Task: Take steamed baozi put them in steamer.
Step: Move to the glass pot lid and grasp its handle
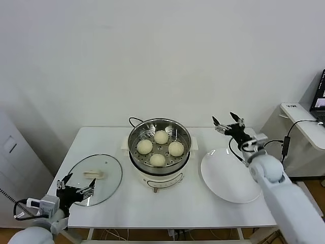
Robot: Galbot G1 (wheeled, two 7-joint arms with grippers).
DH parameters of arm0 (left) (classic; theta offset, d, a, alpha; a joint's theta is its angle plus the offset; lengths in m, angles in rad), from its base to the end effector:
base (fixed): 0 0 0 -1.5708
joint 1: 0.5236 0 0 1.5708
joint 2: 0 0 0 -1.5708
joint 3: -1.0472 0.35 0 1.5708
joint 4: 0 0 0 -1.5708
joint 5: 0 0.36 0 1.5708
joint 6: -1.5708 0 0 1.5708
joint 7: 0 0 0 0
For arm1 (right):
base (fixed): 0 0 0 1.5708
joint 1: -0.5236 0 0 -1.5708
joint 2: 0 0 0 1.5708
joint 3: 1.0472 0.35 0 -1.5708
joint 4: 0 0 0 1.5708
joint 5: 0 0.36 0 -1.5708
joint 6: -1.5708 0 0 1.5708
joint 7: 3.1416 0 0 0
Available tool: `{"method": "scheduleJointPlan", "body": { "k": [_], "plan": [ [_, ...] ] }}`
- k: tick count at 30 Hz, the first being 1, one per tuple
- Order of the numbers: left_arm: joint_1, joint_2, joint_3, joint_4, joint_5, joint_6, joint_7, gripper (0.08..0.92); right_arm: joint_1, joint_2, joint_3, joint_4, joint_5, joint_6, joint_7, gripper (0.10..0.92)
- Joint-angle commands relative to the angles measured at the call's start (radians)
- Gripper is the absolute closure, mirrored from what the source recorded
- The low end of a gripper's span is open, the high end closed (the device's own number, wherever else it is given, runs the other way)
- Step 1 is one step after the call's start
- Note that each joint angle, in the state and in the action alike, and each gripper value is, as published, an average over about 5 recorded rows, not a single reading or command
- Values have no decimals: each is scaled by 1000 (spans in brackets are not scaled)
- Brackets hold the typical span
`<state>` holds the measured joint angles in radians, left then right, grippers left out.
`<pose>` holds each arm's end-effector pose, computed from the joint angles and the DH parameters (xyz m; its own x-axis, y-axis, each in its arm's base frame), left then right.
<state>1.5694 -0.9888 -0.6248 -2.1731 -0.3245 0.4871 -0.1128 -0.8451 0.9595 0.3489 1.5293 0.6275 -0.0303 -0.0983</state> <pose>0.2032 0.1053 -0.2387 -0.9202 0.0082 0.3913 0.1240 0.9544 0.2716 0.4142 -0.1582 -0.2568 -0.9759 -0.2154 -0.0358 -0.2152 0.9765 -0.0070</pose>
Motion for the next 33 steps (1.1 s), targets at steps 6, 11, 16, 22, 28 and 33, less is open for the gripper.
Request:
{"method": "scheduleJointPlan", "body": {
  "k": [6, 11, 16, 22, 28, 33],
  "plan": [
    [60, 11, -1, 187, 874, -419, 64, 177, -335, 206, 316, 52, -228, 53, -79, 203],
    [53, -29, 4, 255, 1118, -545, 46, 177, -342, 234, 329, 40, -262, 52, -84, 203],
    [10, -76, -3, 333, 1362, -678, 26, 177, -348, 256, 333, 23, -298, 52, -100, 203],
    [-39, -118, -2, 408, 1533, -727, -4, 177, -347, 271, 338, 10, -324, 64, -113, 203],
    [-90, -152, -2, 464, 1639, -737, -31, 177, -340, 278, 339, 9, -335, 68, -115, 203],
    [-174, -173, -3, 535, 1681, -736, -64, 177, -335, 288, 341, 3, -342, 73, -119, 203]
  ]
}}
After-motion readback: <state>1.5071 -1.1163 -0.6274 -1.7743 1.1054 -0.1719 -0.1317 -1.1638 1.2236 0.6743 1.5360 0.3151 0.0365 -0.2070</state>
